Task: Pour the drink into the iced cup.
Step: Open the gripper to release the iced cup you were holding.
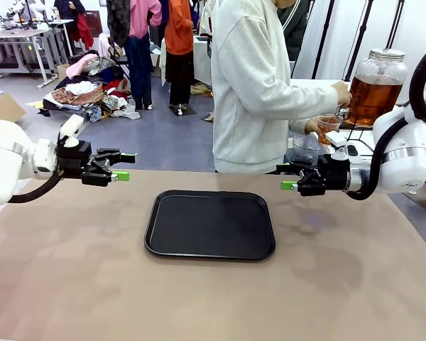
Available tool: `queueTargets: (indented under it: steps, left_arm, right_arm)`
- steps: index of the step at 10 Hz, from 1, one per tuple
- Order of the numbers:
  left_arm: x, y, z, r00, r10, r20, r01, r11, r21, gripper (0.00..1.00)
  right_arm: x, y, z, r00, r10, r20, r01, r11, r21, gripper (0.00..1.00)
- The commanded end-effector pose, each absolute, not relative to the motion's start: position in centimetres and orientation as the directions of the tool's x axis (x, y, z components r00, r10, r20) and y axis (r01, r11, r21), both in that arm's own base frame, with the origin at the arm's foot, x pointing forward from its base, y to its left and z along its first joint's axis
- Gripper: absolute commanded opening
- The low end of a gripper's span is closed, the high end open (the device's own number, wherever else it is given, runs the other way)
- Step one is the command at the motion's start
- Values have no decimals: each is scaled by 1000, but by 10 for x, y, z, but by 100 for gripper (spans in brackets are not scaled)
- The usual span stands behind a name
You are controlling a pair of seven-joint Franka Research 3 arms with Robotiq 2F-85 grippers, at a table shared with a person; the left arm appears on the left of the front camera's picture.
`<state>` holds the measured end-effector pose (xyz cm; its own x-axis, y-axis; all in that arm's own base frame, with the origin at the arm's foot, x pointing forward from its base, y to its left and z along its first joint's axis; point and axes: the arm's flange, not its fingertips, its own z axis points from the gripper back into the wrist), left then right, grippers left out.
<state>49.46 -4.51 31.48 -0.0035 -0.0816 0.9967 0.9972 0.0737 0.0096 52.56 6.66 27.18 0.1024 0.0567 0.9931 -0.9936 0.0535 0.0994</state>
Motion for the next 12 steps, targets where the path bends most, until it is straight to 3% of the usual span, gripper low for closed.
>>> queueTargets:
  steps: [1, 12]
  left_arm:
    - [495, -45, 316, -5, -80, 997, 997, 73, 11, 100]
    - [495, -45, 316, -5, -80, 997, 997, 73, 11, 100]
  right_arm:
    - [526, 66, 274, 99, 52, 994, -994, 50, 96, 100]
    - [526, 66, 274, 99, 52, 994, -994, 50, 96, 100]
